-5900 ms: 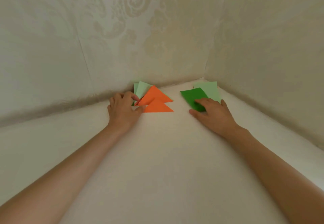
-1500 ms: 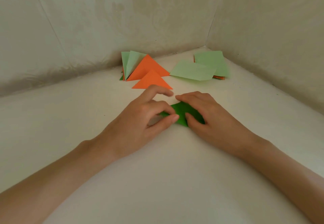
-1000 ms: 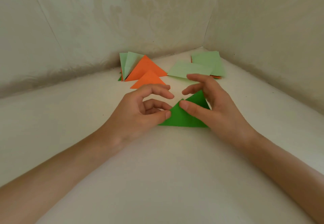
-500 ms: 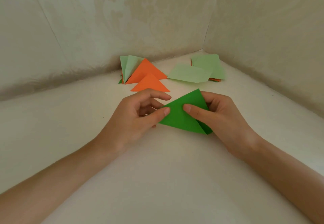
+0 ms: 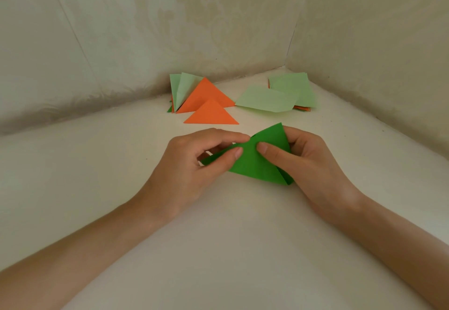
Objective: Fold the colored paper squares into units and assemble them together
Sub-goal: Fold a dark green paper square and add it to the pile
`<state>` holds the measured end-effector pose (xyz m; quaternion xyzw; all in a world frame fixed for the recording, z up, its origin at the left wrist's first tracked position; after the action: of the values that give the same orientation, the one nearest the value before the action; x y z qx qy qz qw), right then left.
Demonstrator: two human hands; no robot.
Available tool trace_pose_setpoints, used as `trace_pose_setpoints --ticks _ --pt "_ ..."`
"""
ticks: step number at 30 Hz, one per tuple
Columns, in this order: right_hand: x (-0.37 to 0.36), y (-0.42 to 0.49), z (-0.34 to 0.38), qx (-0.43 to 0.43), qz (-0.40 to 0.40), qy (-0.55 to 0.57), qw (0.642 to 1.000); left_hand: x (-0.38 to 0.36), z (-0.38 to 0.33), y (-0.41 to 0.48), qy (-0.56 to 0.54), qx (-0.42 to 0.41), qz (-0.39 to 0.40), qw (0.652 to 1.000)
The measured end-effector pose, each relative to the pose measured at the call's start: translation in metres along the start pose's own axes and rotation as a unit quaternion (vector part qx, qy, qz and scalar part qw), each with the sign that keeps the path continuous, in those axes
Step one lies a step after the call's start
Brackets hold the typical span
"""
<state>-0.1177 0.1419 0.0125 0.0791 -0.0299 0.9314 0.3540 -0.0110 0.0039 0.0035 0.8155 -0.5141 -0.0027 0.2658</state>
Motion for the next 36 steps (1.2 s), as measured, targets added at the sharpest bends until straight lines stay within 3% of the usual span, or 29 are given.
trace_pose_setpoints --ticks 10,36 --pt "-0.0001 0.0000 0.0029 0.000 0.020 0.055 0.998 -0.0006 -0.0024 -0.0013 -0.018 -0.008 0.015 1.000" --pt "0.0004 -0.0001 0.0013 0.003 -0.007 0.010 1.000 -0.0022 -0.0045 -0.0020 -0.006 0.017 0.017 1.000"
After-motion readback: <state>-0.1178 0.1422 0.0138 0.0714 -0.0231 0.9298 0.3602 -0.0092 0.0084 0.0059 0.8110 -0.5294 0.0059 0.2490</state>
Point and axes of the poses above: each hand's wrist, its own y-axis towards the middle knuckle, its own x-axis out of the back of the hand, z = x × y, the point moved 2 cm from there along y, towards the middle knuckle, and after that the axes turned 8 degrees about -y, right-handed, at the moved point
